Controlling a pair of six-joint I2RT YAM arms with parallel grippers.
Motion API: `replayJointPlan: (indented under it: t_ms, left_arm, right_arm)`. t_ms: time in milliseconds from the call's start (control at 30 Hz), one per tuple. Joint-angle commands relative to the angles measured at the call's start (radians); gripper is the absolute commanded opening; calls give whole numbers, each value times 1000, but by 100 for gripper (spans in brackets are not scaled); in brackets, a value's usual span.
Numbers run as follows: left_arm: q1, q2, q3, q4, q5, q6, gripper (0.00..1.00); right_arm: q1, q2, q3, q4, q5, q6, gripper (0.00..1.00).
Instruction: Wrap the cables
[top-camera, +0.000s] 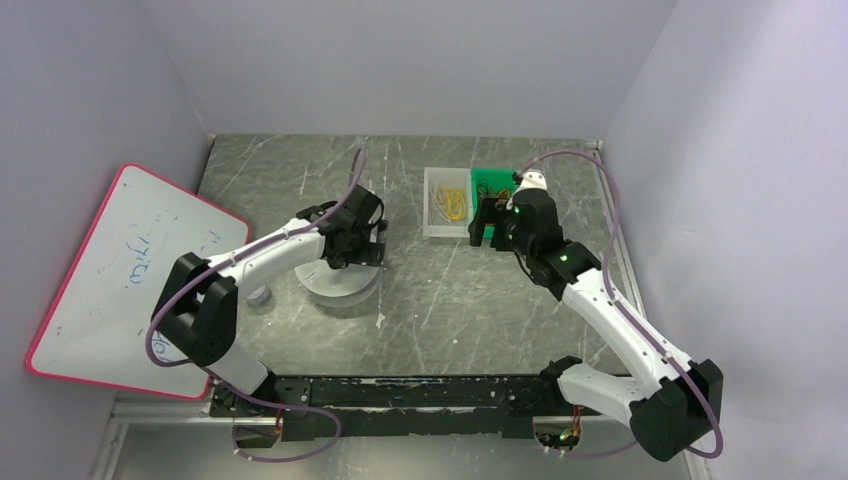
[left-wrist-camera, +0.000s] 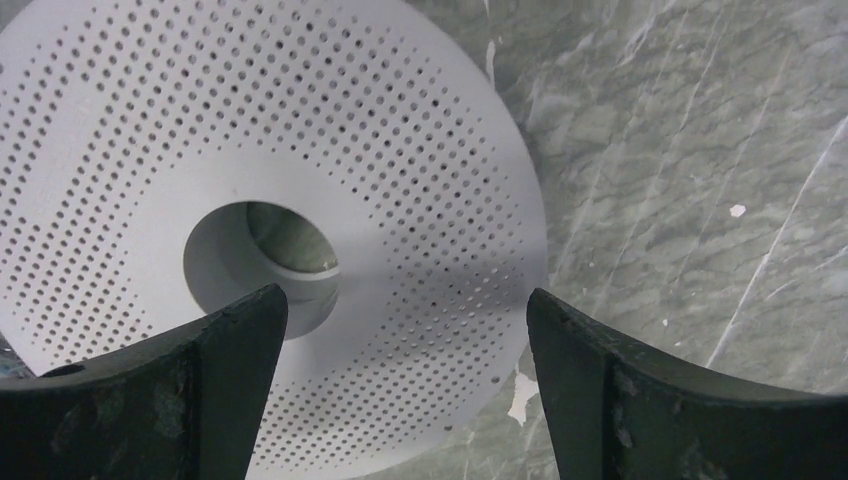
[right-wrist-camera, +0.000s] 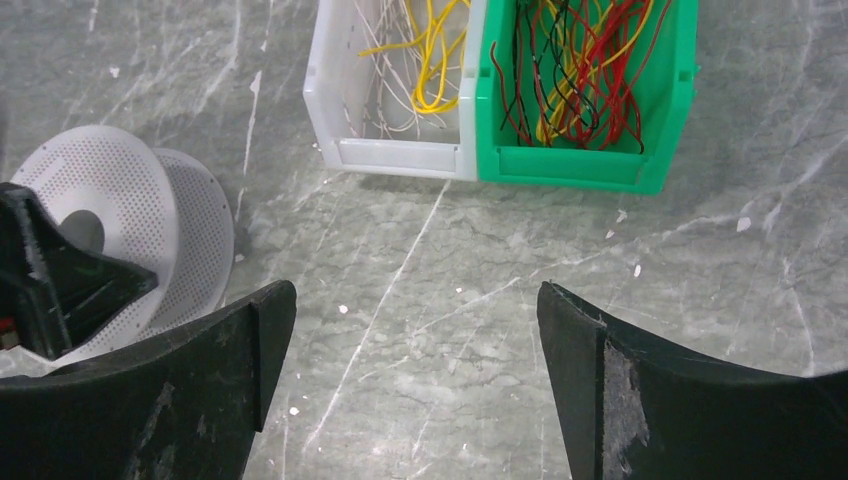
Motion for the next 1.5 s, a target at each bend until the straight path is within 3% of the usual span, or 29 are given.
replayJointPlan:
  t_ms: [0, 900, 933, 1033, 1267, 1467]
  left_arm:
    - [-19, 34, 61, 15, -33, -11, 93]
    - [-36, 119, 24, 82, -14, 2, 93]
    - [-36, 117, 19, 85, -11, 2, 99]
    - [-36, 109, 8, 94, -4, 2, 90]
    - [-37, 96, 1, 83, -4, -3, 80]
    - [-63, 46, 15, 59, -39, 13, 61]
  right_arm:
    - [-1, -38, -20, 26, 1, -13, 95]
    - [-1, -60, -45, 24, -14, -5, 96]
    - [-1, -60, -45, 23, -14, -6, 96]
    - [-1, -58, -47, 25, -11, -4, 96]
    - [-2, -55, -38, 19, -6, 2, 96]
    - [-1, -48, -10, -13, 44, 16, 95]
